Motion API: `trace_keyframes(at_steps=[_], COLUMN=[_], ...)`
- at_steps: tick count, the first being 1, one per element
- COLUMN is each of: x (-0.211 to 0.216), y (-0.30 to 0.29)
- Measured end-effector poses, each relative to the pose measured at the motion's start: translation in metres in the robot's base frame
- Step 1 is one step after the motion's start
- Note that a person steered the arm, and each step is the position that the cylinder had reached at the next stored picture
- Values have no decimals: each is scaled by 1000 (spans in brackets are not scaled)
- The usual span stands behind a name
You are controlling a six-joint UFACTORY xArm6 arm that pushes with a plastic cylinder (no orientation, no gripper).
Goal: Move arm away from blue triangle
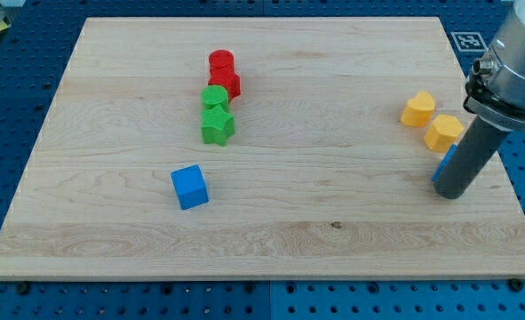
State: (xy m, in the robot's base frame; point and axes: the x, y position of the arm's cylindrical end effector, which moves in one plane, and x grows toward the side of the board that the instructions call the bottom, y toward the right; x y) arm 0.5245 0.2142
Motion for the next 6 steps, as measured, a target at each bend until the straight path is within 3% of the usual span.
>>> trace_keyframes(at_steps=[2,3,5,6], x=[-21,20,33,33], y=[0,27,84,86])
